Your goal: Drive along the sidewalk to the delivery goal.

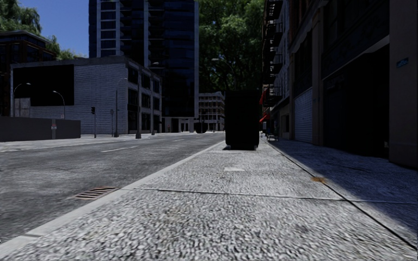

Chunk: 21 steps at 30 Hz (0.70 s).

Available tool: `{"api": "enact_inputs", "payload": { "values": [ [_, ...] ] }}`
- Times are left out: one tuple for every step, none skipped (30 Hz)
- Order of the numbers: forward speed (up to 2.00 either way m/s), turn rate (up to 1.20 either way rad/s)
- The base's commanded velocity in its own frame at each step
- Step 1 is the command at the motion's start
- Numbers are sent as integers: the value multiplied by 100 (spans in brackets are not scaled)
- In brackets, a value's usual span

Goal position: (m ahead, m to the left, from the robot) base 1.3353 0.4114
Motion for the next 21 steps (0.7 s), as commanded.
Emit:
{"api": "enact_inputs", "payload": {
  "values": [
    [119, 53],
    [109, 53],
    [103, 53],
    [99, 53],
    [99, 53],
    [97, 54],
    [96, 54],
    [96, 54],
    [96, 54],
    [96, 52],
    [96, 51],
    [96, 51],
    [96, 51],
    [96, 51],
    [96, 49],
    [96, 44],
    [96, 40],
    [96, 39],
    [96, 39],
    [96, 39],
    [95, 39]
  ]
}}
